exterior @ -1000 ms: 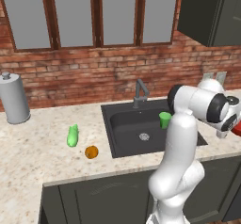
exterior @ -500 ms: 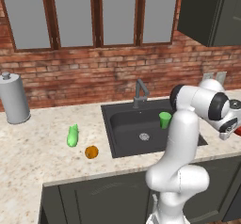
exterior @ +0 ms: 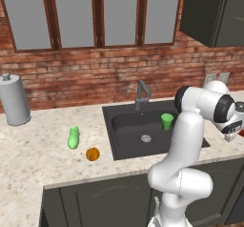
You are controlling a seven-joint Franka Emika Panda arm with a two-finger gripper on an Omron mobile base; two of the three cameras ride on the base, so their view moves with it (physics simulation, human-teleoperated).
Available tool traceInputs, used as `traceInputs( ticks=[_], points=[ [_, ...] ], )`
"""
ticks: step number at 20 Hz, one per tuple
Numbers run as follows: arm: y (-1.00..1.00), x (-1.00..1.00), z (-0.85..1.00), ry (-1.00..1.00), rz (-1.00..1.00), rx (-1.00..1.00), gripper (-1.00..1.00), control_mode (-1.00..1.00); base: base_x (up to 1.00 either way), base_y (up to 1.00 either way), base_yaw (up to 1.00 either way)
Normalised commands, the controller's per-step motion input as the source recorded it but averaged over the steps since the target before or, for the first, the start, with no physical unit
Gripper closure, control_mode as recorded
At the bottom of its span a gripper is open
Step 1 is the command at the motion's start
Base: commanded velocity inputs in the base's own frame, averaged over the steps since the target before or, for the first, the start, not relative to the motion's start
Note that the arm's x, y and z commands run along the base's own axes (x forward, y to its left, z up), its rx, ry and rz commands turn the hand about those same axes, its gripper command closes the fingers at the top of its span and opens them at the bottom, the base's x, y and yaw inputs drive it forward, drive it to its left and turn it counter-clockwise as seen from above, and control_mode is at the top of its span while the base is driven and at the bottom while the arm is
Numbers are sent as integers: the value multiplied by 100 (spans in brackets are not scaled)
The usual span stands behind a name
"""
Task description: Remove the corn and orange from the sink. Then move the bowl and cup from the counter to the sink for washing.
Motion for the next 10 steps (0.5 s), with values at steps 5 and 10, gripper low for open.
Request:
traceInputs(
  ticks=[5, 10],
  points=[
    [0, 3, 4, 0, 0, 0, 100, -100, 0, 0, 0],
    [0, 0, 9, 0, 1, 0, 100, -100, 0, 0, 0]
  ],
)
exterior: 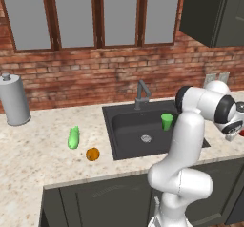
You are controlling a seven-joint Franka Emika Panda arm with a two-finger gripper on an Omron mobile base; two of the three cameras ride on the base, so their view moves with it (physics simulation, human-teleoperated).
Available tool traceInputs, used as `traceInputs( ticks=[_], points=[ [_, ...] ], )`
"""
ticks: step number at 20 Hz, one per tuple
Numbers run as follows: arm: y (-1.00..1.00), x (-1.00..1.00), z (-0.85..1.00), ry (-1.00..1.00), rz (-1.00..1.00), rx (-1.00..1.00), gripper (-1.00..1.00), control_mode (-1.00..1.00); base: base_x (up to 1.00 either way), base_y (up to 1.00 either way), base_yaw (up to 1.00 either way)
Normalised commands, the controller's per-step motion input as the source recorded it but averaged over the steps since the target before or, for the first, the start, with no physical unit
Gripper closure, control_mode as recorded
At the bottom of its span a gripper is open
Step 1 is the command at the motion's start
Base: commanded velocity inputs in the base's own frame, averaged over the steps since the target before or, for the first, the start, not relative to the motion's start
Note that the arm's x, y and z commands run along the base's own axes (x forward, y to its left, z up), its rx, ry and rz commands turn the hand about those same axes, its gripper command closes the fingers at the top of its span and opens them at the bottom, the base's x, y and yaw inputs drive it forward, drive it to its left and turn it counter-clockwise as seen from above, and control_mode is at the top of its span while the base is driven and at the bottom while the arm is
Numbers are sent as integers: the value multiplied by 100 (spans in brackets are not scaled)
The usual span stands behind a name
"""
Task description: Remove the corn and orange from the sink. Then move the bowl and cup from the counter to the sink for washing.
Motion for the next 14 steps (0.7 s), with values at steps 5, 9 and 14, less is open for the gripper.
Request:
traceInputs(
  ticks=[5, 9, 14],
  points=[
    [3, -2, 14, 0, 3, 0, 100, -100, 0, 0, 0],
    [7, -9, 19, -5, 5, 0, 100, -100, 0, 0, 0],
    [11, -13, 23, -14, 6, 0, 100, -100, 0, 0, 0]
  ],
)
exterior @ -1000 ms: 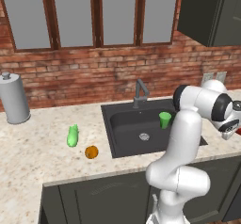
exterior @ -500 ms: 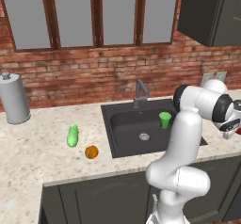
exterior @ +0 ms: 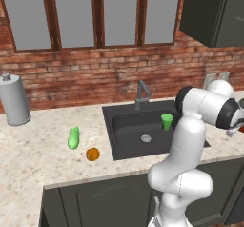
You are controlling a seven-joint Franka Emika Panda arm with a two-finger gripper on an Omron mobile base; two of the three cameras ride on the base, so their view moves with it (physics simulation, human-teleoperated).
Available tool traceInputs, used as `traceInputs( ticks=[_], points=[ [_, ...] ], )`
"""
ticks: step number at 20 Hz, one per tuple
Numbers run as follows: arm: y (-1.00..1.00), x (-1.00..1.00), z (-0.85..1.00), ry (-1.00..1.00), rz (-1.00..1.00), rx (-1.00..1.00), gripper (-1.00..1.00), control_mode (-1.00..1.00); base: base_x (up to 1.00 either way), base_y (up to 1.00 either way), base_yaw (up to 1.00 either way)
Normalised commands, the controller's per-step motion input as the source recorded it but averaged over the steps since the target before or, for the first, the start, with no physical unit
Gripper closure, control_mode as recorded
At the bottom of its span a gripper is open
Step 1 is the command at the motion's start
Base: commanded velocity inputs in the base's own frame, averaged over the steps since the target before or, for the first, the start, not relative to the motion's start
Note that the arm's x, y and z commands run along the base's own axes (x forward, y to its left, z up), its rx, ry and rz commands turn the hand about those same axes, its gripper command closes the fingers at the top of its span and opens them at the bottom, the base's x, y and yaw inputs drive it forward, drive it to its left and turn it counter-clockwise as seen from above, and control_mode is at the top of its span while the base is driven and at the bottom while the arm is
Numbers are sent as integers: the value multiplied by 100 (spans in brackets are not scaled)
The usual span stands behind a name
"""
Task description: Remove the corn and orange from the sink. Then move the bowl and cup from the counter to the sink for washing.
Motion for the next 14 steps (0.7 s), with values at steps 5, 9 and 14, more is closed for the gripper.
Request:
traceInputs(
  ticks=[5, 9, 14],
  points=[
    [10, -18, 26, -15, 5, 0, 100, -100, 0, 0, 0],
    [12, -26, 23, -8, 3, 0, 100, -100, 0, 0, 0],
    [18, -23, 25, -3, 6, 0, 100, -100, 0, 0, 0]
  ],
)
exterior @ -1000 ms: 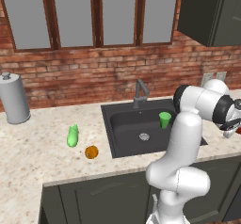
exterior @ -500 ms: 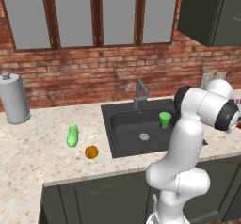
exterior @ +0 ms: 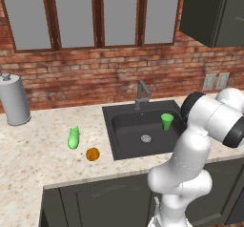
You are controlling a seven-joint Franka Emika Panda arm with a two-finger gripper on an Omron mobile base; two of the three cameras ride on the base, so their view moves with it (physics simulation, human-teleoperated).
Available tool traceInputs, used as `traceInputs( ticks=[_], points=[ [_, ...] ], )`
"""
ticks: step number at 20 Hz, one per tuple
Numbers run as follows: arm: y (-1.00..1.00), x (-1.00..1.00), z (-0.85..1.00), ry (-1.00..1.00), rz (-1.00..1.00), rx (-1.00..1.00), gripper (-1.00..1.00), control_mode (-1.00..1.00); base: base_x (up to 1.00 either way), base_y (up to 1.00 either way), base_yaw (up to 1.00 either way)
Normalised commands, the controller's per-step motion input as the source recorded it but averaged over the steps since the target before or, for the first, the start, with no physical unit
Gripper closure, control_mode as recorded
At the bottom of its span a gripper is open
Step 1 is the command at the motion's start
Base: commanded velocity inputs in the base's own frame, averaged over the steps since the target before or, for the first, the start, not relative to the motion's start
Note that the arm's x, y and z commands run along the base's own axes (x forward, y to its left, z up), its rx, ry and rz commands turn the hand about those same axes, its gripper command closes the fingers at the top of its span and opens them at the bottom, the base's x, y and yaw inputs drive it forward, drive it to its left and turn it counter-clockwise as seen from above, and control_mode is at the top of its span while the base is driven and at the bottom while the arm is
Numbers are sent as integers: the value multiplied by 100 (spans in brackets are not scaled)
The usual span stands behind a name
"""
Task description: Remove the corn and orange from the sink. Then move the bowl and cup from the counter to the sink for washing.
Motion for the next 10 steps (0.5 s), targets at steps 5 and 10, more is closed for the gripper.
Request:
traceInputs(
  ticks=[5, 10],
  points=[
    [23, -14, 35, 1, 14, 0, 100, -100, 0, 0, 0],
    [17, -17, 36, 4, 16, -3, 100, -100, 0, 0, 0]
  ],
)
